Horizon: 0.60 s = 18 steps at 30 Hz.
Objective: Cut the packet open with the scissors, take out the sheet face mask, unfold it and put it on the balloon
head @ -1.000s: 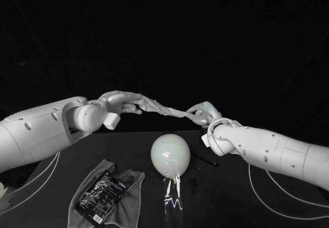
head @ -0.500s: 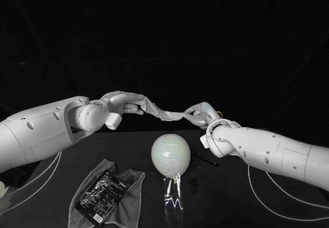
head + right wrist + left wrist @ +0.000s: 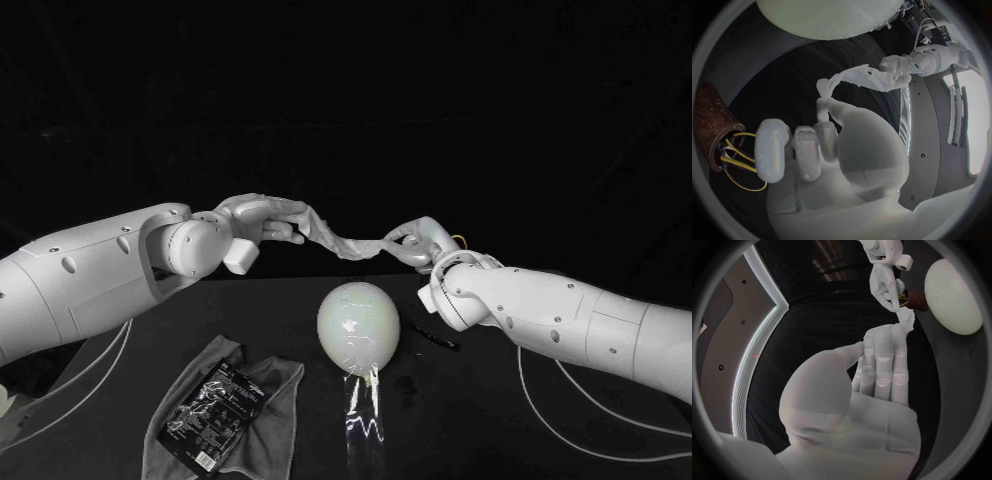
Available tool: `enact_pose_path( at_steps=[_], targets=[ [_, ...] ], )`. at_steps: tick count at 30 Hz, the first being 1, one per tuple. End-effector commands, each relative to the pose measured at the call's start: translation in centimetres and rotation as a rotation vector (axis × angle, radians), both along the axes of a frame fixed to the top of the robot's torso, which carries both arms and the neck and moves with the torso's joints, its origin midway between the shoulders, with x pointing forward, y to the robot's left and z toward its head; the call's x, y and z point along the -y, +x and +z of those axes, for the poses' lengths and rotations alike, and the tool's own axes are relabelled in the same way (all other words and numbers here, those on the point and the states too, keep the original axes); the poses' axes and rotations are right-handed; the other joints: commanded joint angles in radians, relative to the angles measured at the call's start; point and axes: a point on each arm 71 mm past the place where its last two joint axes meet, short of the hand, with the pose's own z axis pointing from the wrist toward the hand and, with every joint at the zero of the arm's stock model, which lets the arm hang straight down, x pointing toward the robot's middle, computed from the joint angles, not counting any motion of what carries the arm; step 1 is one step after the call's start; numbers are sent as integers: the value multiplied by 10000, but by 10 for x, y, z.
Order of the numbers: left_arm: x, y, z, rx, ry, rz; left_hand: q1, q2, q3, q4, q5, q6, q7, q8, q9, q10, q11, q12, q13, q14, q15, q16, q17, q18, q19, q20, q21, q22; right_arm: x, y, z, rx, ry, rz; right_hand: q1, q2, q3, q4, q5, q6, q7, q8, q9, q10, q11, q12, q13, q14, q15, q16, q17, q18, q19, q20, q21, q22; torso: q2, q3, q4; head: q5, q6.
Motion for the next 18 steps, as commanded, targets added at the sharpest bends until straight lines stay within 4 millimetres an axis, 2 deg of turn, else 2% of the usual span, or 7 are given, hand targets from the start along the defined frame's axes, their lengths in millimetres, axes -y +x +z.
enact_pose_path(
  at_steps=[1, 3, 10, 18],
  targets=[
    [4, 0, 2, 30, 88, -378, 13, 36, 69, -11, 35, 49, -1, 60, 1106, 75, -14, 4, 15, -28, -77, 60, 14, 115, 17, -74, 38, 8, -3, 0, -2, -324, -91, 309, -42, -82, -111, 36, 25, -57, 17, -21, -12, 199, 84, -37, 1384, 993, 79, -61, 2387, 6, 46, 53, -51, 2033, 5, 0, 4, -7, -18],
    [4, 0, 2, 25, 169, -433, 13, 34, 74, -12, 35, 49, -2, 60, 1107, 75, -14, 4, 16, -29, -77, 64, 15, 115, 16, -75, 43, 12, -4, 0, -2, -350, -104, 351, 236, -6, 33, -176, 29, -2, -46, 39, 19, 214, 29, -3, 1404, 997, 55, -52, 2402, 3, 56, 56, -30, 2040, 3, 3, 9, -9, -29],
    [6, 1, 3, 56, 574, -536, 12, 30, 78, -13, 35, 48, -2, 59, 1107, 74, -15, 3, 16, -31, -78, 68, 16, 115, 15, -76, 49, 15, -5, -2, -1, -208, 15, 346, 467, 48, 249, -449, 29, 139, -57, 223, 119, 317, 7, 195, 1510, 1019, 24, -3, 2484, -35, 154, 39, 153, 2097, 3, 2, 7, -22, -29],
    [3, 4, 3, 254, 1203, -399, 13, 25, 94, -15, 34, 39, 2, 52, 1107, 61, -12, -4, 14, -42, -77, 76, 16, 114, 10, -79, 67, 26, -7, -7, 5, 335, 646, 101, 434, 68, 434, -556, 28, 193, -55, 333, 175, 485, 9, 591, 1729, 1050, 22, 67, 2601, -91, 286, 30, 400, 2174, 4, 12, 1, -7, -21]
  ],
)
